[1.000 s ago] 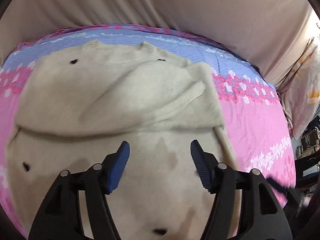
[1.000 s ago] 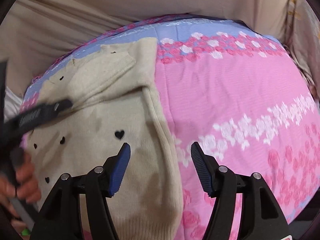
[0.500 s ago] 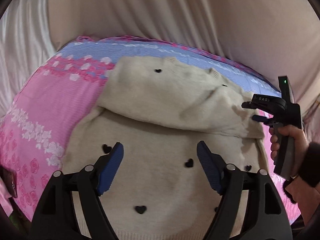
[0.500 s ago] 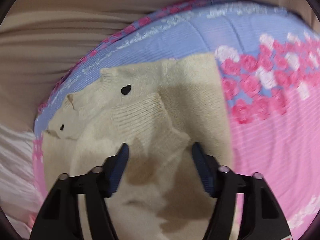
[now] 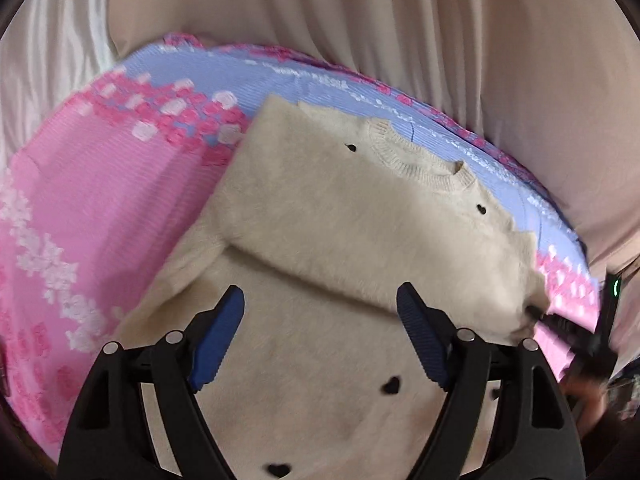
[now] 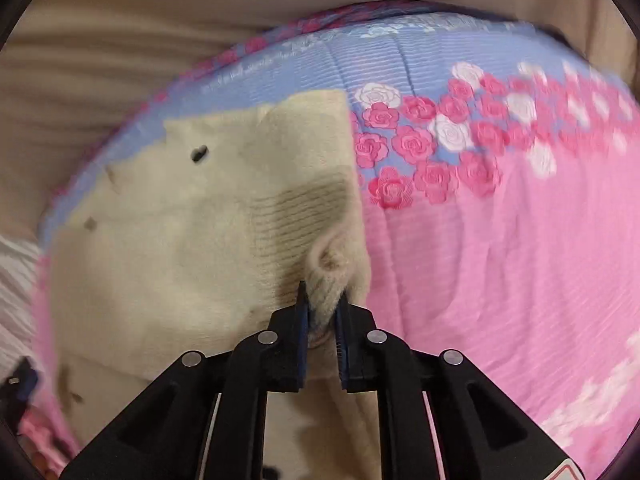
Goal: Fold small clothes
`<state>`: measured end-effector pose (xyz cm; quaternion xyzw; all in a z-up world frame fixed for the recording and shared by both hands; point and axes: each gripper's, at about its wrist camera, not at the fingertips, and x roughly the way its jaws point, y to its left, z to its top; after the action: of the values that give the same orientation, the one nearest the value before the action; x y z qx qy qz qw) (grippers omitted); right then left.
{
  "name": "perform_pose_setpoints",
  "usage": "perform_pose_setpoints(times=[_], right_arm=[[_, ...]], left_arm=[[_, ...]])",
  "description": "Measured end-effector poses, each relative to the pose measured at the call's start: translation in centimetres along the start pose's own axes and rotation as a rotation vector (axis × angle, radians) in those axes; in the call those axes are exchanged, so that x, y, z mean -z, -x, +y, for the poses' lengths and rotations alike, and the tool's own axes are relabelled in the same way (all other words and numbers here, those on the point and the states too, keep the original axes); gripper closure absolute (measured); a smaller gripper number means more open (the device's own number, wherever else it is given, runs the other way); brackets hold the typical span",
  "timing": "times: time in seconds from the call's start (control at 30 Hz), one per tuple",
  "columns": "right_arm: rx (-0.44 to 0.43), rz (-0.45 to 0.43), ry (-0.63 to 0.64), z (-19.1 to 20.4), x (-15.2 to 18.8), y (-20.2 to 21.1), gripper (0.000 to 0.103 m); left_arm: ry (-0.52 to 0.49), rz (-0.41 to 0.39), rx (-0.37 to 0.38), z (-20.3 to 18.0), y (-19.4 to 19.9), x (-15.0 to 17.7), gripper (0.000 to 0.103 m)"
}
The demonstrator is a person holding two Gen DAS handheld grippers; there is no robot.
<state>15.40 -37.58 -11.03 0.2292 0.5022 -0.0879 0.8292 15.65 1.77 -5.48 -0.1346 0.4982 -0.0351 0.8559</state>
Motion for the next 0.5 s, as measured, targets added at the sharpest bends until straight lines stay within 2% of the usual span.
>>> perform_pose_setpoints(times=[0.03, 0.07, 0.17, 0.27, 0.37, 0.4, 0.43, 0.47, 0.5], right_arm=[[0.000, -0.023, -0.009, -0.1, 0.0, 1.0, 0.084], [0.014, -0.050, 0.002, 0.2, -0.2, 2.1, 0.081], [0.023, -0.072, 0.057, 0.6, -1.0, 3.6, 0.080], [0.034, -0.096, 0.069, 0.3, -3.2, 3.2, 0.077], [0.023, -0.103, 0.069, 0.8, -5.7, 1.4, 0.073], [0.017, -0.082, 0.091, 1.4, -6.1, 0.3, 0.082], [0.010, -0.052, 0.109, 1.7, -6.5, -0.7, 0.102], [0.000, -0.030, 0.111, 2.1, -6.9, -1.1, 0.103], [-0.025, -0.053, 0.105, 2.5, -7.1, -0.6, 0.103]], left_arm=[[0.014, 0.005, 0.006, 0.2, -0.4, -0.7, 0.025], [0.027, 0.009, 0.015, 0.4, -0.8, -1.3, 0.025], [0.056, 0.003, 0.020, 1.2, -2.4, -3.8, 0.024], [0.049, 0.015, 0.008, 1.7, -4.8, -6.6, 0.023], [0.009, 0.081, -0.021, 2.1, -8.6, -8.6, 0.025], [-0.012, 0.104, -0.053, 2.1, -10.0, -8.9, 0.030], [-0.029, 0.117, -0.083, 2.2, -10.8, -9.0, 0.032], [-0.056, 0.123, -0.109, 2.1, -11.6, -9.1, 0.032], [-0.070, 0.116, -0.129, 2.1, -11.8, -9.1, 0.032]])
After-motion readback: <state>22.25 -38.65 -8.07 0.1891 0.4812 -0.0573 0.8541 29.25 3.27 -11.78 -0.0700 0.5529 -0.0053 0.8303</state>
